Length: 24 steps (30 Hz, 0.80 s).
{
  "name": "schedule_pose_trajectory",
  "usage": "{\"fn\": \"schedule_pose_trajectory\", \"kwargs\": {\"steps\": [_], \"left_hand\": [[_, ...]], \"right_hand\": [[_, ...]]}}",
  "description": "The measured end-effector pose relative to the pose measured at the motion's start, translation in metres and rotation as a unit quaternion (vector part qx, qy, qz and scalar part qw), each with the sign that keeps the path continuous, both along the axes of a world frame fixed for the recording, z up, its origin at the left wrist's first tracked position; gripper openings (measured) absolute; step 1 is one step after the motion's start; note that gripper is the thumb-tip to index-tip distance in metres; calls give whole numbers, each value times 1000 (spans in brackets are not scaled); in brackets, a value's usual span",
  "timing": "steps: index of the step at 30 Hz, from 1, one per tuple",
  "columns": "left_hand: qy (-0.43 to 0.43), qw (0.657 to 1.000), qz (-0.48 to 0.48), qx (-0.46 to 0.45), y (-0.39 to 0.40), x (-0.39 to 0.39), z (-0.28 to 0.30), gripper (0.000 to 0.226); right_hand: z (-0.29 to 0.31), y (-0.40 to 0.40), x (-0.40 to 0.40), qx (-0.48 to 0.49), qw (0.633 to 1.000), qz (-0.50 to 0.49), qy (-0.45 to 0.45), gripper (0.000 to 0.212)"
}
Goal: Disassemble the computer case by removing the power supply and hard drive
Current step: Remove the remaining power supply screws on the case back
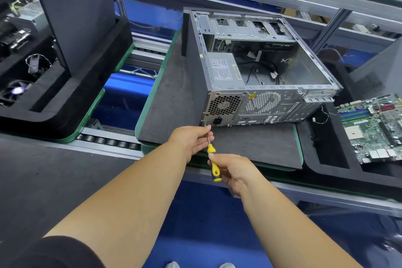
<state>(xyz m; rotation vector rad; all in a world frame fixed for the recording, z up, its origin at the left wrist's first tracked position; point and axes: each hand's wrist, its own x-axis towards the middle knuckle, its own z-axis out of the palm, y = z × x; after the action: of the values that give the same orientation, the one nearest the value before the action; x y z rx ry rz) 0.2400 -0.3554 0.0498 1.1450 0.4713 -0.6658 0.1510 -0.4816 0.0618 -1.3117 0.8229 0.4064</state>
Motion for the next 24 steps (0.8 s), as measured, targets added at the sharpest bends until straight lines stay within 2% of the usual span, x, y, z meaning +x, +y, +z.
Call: {"fn": "schedule_pose_trajectory", "kwargs": {"steps": [7,11,14,24], "left_hand": [[-2,1000,9,11,-3,0,2,18],[16,1000,4,14,-4,2,7,14],[23,1000,4,15,-3,2,8,13],[18,1000,-1,14,-1,4,5,14]], "right_hand": [[5,2,1,-45,998,34,-19,24],[11,2,2,-27,994,101,-13,22],[13,-2,2,26,990,138,4,25],[3,-1,4,54,995,78,12,18]]}}
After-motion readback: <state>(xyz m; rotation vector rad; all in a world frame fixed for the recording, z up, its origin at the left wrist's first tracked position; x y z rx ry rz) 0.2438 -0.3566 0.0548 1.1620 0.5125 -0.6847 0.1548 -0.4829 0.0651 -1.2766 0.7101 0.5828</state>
